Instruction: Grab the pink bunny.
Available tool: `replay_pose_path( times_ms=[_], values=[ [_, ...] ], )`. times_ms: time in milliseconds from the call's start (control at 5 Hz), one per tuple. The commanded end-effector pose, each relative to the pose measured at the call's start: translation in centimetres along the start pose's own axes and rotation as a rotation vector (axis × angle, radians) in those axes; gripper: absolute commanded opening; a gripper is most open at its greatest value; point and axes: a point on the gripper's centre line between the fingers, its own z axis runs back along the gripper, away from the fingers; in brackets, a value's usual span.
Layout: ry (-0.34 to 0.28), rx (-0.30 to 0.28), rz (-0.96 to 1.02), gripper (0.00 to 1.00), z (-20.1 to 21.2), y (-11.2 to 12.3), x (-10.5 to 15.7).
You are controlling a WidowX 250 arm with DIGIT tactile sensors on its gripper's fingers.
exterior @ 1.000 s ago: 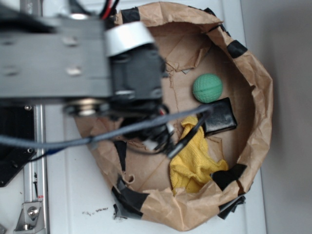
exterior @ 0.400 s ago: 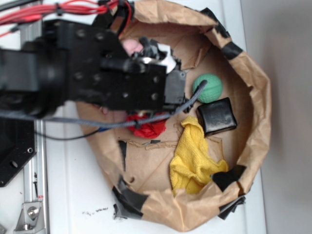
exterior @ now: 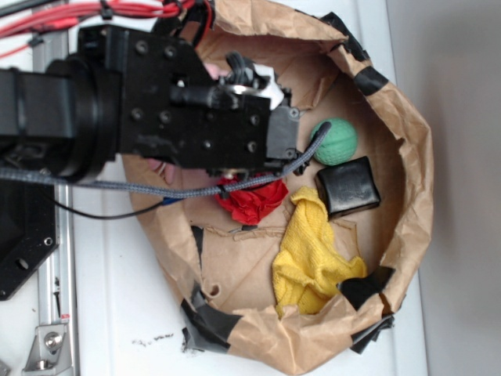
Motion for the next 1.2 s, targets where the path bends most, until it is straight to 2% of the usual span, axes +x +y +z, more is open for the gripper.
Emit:
replay_pose_path(
  times_ms=[0, 200, 400, 800, 1000],
  values=[
    [-0.033, 0.079, 0.059, 1.0, -1.2, 3.4, 1.3],
    [-0.002, 0.114, 0.038, 1.0, -0.7, 3.8, 0.8],
    [0.006, 0.106, 0.014, 1.0, 0.0, 3.6, 0.0],
    [0.134, 0.032, -0.134, 1.0, -4.1, 1.9, -0.6],
    [0.151, -0.069, -0.184, 0.0, -5.0, 2.0, -0.7]
  ],
)
